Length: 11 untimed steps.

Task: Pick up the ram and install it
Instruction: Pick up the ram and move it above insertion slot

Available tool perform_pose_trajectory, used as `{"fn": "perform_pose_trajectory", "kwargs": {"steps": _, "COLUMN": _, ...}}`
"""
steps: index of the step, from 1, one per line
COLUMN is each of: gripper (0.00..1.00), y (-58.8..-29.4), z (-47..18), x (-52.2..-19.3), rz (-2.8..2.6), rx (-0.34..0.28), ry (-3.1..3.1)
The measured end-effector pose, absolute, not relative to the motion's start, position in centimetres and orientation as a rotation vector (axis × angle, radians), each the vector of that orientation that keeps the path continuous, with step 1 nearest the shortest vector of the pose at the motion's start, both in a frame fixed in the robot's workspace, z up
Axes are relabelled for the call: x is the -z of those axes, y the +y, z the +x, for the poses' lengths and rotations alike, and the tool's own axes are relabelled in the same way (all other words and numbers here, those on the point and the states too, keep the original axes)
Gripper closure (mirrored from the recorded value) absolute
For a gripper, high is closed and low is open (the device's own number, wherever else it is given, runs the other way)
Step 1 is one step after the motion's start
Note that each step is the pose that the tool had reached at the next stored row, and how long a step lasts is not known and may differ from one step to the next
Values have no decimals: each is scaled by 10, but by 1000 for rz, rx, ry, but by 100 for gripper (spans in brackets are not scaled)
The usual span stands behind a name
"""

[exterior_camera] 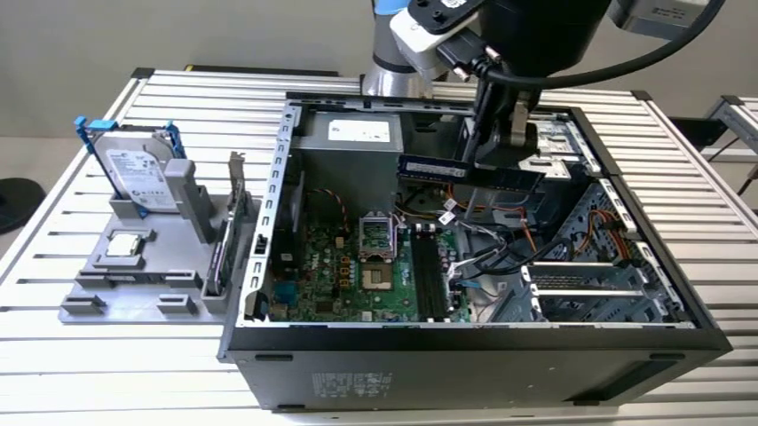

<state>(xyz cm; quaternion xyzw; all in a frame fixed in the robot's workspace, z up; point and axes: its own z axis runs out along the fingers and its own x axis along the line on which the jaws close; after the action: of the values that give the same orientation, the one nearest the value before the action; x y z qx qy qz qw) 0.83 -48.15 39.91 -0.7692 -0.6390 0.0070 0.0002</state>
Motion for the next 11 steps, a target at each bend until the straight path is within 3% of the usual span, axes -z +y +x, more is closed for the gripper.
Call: {"fn": "perform_pose_trajectory", "kwargs": {"steps": 11, "gripper": 100, "y": -481, "z": 8, "x": -399, "rz": -2594, "rx": -22, "ry": -1770}}
